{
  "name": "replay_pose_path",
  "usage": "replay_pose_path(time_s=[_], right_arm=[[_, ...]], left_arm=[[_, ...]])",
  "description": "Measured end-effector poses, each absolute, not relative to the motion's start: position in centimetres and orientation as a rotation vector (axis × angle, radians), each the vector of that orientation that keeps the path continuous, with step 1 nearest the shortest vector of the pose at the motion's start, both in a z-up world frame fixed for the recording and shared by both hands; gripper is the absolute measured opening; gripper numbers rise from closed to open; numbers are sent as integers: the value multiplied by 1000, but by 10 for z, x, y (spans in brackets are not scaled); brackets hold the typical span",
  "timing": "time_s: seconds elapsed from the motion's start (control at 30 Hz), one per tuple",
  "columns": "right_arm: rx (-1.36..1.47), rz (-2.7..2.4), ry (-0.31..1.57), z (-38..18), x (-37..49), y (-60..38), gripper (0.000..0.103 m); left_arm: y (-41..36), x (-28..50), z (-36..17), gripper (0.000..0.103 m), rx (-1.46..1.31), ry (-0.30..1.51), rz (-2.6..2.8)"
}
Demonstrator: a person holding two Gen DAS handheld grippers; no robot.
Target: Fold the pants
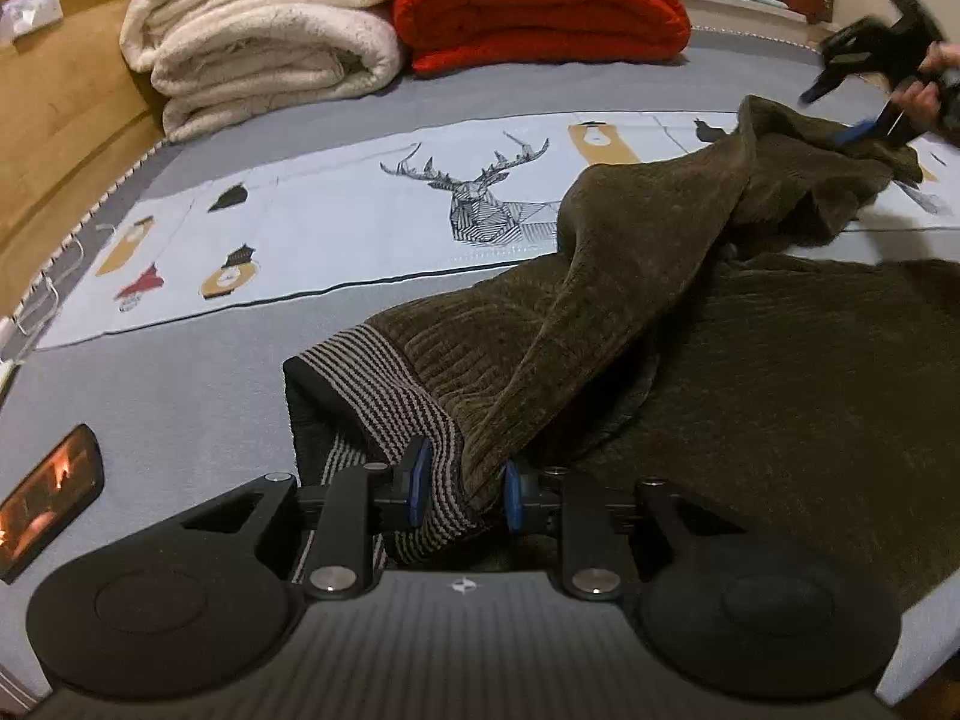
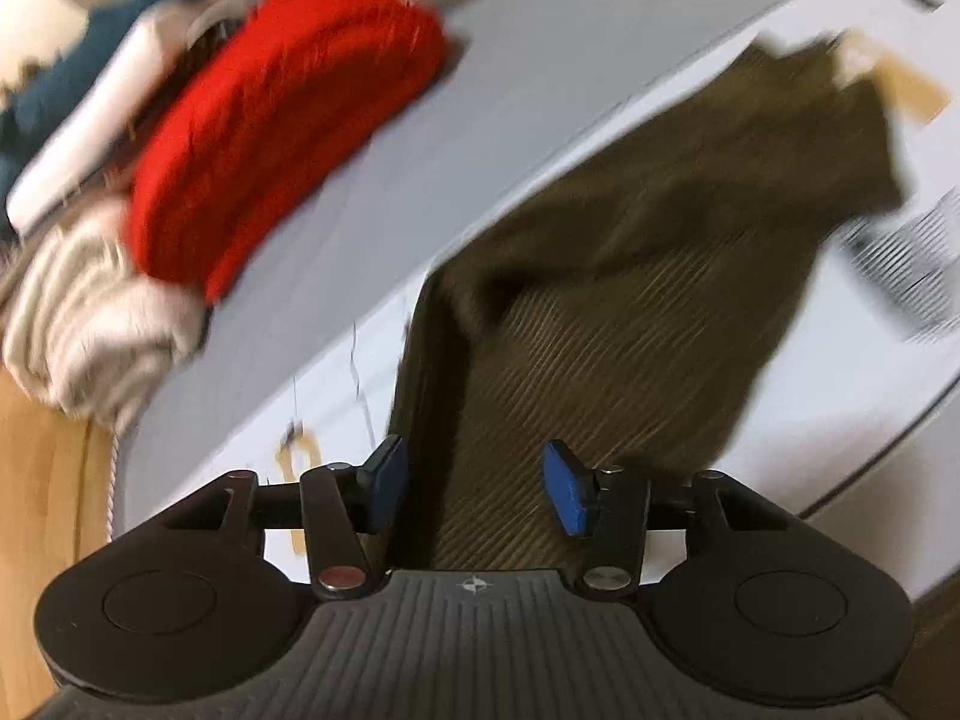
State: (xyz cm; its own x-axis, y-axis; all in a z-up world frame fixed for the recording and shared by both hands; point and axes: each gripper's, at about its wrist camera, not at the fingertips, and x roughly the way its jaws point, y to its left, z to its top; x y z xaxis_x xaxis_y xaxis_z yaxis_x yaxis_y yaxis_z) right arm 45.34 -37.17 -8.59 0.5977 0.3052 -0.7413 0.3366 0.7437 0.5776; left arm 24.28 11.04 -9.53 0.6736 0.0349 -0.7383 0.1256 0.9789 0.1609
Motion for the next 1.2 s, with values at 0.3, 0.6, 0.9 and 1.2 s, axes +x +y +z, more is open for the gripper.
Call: replay_pose_path(time_s=[0.3,0.6,0.9,1.2], right_arm=[[896,-55,967,-124,499,-307,62],[741,-31,674,8,415,-317,8],[716,-26,688,-44,128,-346,8],[836,33,675,-85,79,-375,8]], left_arm=[[124,248,-91,26,147,834,-52],[147,263,-57,24,-20,728,23],[194,191,-67,83,-367,816,168],[204,145,-67,85,-591,783,44]])
